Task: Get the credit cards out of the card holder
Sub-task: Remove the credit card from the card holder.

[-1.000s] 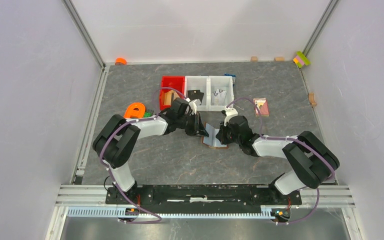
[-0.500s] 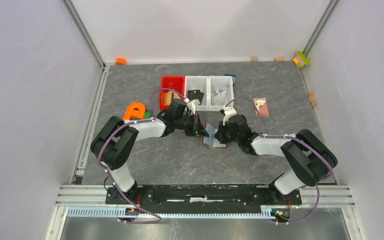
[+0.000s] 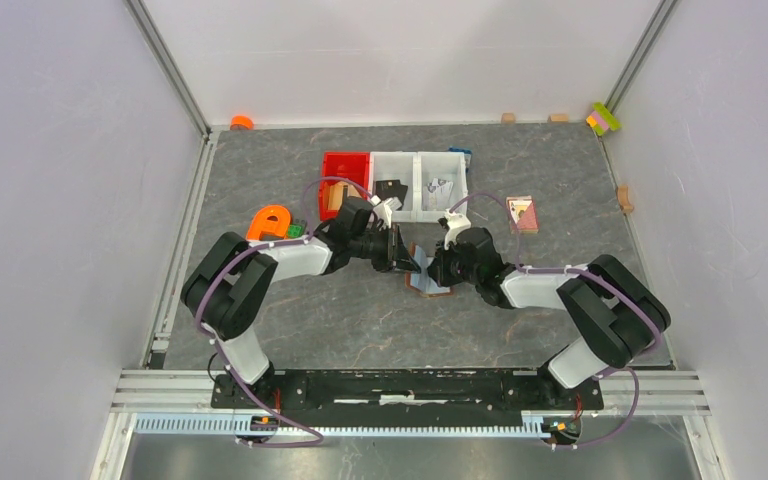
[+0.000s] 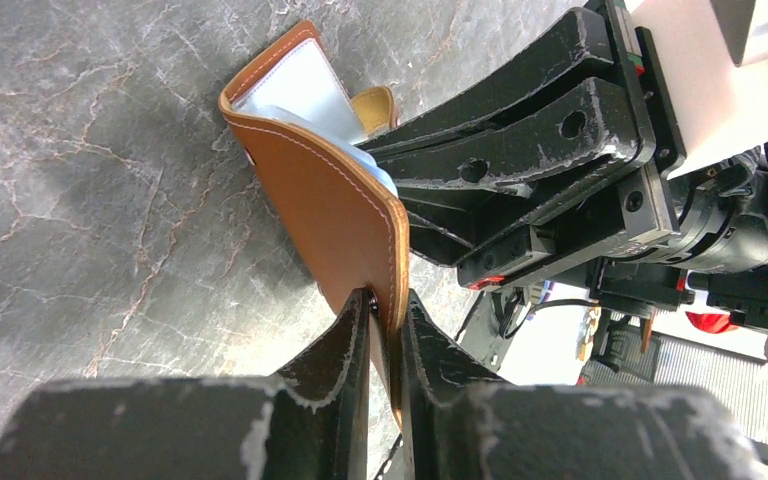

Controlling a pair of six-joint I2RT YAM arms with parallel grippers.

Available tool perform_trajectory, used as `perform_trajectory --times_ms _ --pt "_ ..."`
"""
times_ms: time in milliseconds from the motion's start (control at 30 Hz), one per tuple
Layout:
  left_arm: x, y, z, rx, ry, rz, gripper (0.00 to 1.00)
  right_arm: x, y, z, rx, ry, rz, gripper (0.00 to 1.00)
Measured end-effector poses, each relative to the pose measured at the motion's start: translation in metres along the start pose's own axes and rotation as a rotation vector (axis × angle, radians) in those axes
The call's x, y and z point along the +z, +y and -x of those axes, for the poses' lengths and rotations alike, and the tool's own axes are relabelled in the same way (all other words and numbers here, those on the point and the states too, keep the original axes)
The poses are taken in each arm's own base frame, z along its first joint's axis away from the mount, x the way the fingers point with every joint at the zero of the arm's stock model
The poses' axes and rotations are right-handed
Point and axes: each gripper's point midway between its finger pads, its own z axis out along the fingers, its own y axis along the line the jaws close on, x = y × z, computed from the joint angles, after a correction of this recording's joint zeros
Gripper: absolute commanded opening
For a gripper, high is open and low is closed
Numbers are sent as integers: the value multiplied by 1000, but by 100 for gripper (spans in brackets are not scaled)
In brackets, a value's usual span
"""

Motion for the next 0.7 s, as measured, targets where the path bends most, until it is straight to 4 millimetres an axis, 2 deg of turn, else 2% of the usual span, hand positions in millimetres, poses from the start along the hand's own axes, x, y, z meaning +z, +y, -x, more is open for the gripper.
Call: perform_trajectory --times_ms 433,700 --pt "1 -8 -3 -6 2 -47 16 4 10 -1 10 11 62 0" --pt "2 -10 -3 -14 9 -60 11 4 11 0 10 7 67 0"
